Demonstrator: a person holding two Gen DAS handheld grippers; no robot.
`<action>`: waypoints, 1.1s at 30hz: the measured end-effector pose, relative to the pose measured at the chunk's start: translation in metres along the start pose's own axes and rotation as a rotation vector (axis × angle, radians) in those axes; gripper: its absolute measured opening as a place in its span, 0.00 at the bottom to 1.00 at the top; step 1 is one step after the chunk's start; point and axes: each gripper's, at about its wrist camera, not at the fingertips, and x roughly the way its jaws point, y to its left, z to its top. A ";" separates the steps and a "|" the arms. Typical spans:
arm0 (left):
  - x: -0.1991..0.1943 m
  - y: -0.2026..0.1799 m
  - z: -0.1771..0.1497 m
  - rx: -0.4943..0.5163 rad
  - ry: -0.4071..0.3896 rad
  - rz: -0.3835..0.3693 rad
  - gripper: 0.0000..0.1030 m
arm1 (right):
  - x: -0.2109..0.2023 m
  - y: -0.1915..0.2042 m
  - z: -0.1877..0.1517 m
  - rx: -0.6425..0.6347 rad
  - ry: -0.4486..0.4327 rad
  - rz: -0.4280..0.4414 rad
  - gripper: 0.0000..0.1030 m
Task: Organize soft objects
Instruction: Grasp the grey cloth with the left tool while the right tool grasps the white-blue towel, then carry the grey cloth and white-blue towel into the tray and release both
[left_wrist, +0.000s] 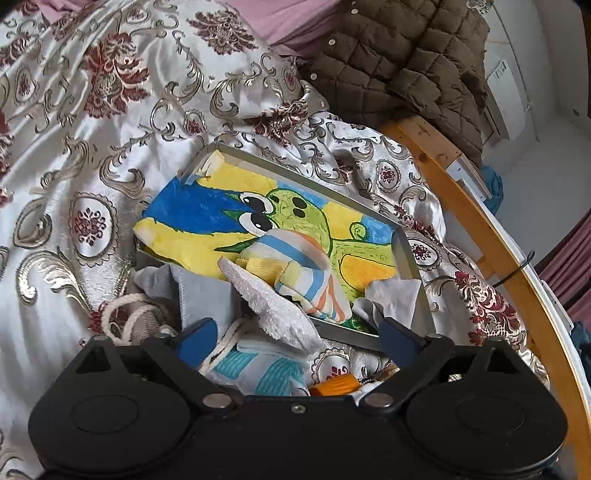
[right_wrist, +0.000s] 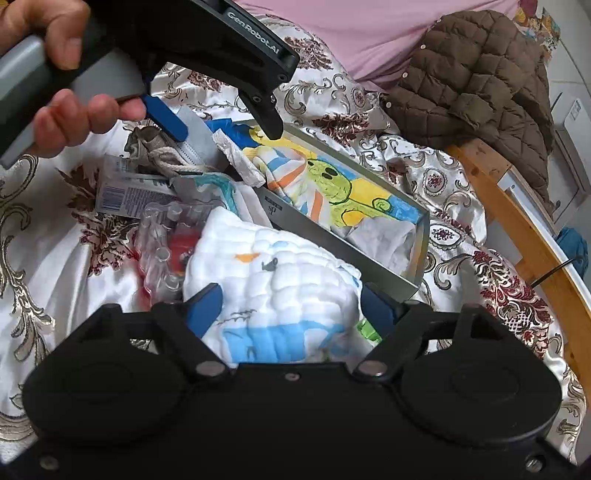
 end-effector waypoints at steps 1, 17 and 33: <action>0.002 0.001 0.001 -0.010 0.002 -0.003 0.87 | 0.002 0.000 0.000 0.001 0.006 0.001 0.68; 0.019 0.016 0.007 -0.083 0.048 -0.014 0.38 | 0.003 -0.007 -0.001 0.086 -0.011 0.011 0.12; -0.016 -0.004 0.001 0.049 -0.024 0.009 0.14 | -0.017 -0.036 0.008 0.251 -0.106 -0.003 0.07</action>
